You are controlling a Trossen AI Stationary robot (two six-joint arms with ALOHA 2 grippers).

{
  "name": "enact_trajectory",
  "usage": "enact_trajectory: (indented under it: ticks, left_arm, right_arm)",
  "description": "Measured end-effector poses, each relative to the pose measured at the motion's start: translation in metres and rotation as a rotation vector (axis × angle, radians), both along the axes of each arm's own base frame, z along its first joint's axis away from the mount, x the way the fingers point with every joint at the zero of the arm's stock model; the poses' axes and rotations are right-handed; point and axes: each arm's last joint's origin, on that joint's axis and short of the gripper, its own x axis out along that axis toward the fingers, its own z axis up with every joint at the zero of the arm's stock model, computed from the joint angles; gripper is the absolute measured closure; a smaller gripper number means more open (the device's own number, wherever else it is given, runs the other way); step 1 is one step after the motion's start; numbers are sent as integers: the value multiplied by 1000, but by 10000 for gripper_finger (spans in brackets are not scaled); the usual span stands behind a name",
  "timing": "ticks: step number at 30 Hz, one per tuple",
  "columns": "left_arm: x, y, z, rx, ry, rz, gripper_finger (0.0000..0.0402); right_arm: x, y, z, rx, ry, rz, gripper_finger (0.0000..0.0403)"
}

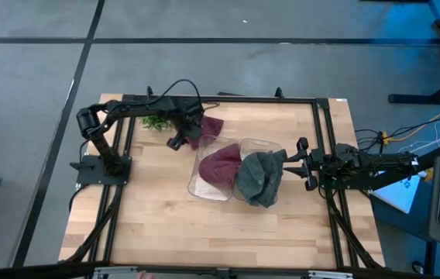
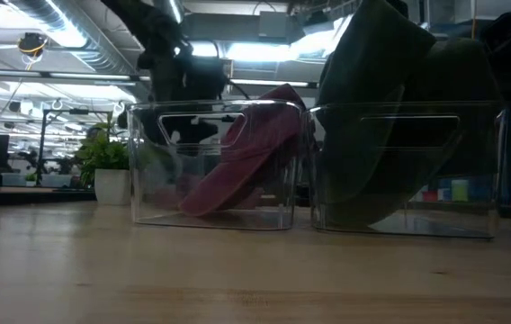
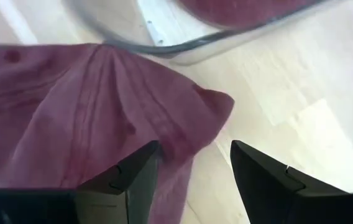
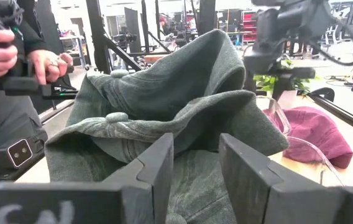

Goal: Pick & Place hat
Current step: Put the red cap into the left transparent bin

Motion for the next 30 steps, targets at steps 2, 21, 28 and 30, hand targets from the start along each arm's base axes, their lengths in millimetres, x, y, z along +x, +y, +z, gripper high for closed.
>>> enact_trajectory:
  ticks: [2, 21, 28, 30]
  left_arm:
    - [0, -3, -9, 53, 2, -27, 206]
    - [1, -4, -31, 179, -41, 53, 259]
    - [-1, 0, -31, 165, -43, 112, 373]
    - [-2, 2, -31, 161, -43, 134, 391]
  right_arm:
    - [0, 0, 0, 0, 0, 0, 272]
    - [0, 0, 0, 0, 0, 0, 272]
    - [0, 0, 0, 0, 0, 0, 272]
    - [0, 0, 0, 0, 1, 0, 272]
